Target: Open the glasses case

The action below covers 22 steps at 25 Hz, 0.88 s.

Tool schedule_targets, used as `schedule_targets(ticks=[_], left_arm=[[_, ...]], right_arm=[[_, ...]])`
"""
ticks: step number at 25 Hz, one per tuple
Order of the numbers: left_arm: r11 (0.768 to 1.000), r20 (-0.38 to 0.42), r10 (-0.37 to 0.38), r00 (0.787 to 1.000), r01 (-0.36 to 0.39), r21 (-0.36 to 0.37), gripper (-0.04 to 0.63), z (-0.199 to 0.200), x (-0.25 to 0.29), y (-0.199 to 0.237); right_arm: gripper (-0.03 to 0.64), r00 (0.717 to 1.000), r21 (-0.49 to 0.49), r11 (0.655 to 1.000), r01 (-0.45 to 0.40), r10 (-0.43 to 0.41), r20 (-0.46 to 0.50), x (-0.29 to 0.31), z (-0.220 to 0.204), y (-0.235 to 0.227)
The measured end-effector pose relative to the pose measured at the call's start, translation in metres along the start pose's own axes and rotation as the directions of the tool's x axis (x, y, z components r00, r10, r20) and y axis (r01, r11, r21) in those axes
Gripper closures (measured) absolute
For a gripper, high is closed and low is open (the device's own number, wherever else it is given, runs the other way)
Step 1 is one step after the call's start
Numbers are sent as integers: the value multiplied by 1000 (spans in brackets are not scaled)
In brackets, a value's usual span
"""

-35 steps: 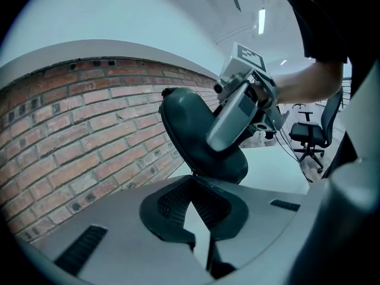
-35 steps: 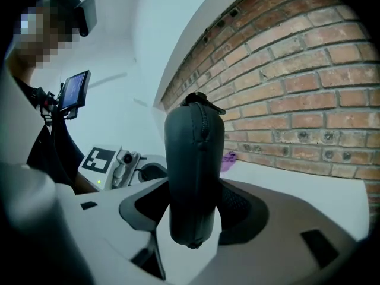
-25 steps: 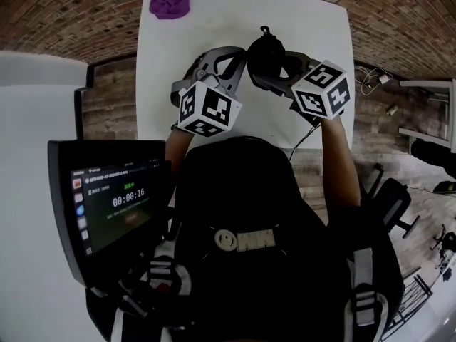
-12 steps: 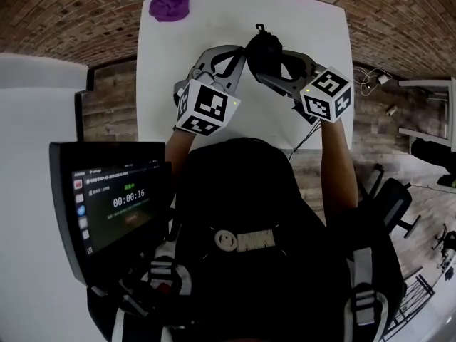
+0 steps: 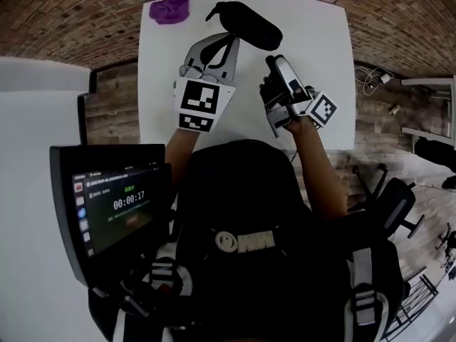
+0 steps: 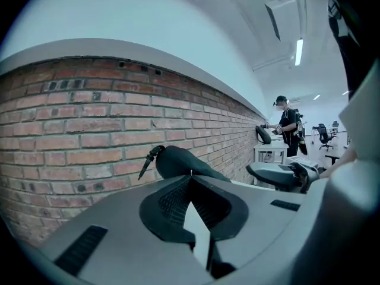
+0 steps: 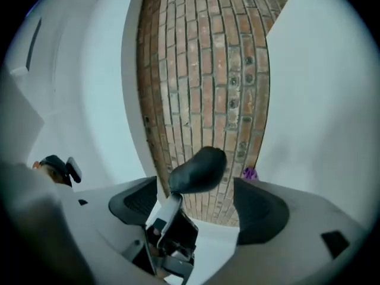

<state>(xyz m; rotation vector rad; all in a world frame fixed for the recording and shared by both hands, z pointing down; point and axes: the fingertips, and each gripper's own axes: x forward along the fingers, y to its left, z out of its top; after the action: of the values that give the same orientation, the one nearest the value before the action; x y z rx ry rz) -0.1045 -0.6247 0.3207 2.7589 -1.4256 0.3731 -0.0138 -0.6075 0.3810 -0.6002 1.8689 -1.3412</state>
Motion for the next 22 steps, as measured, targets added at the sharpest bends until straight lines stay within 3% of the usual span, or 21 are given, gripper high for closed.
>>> schedule_targets(ticks=[6,15,19,22], left_arm=[[999,29,-52,998,51,19,591,9,2,-23],[988,49,-152,987,152,8,591,13,2,-46],[964,-14,-233,972,233,128,592,4,1,-70],[916,-106,-293,950,311,252,592,-12,-1,-89]], right_arm=[[216,986,225,974,1,-38,163,21,15,-14],[215,972,353,931,-91,6,234,32,18,-14],[216,955,338,935,-106,1,296,35,39,-10],[216,963,295,947,-126,45,266,42,45,8]])
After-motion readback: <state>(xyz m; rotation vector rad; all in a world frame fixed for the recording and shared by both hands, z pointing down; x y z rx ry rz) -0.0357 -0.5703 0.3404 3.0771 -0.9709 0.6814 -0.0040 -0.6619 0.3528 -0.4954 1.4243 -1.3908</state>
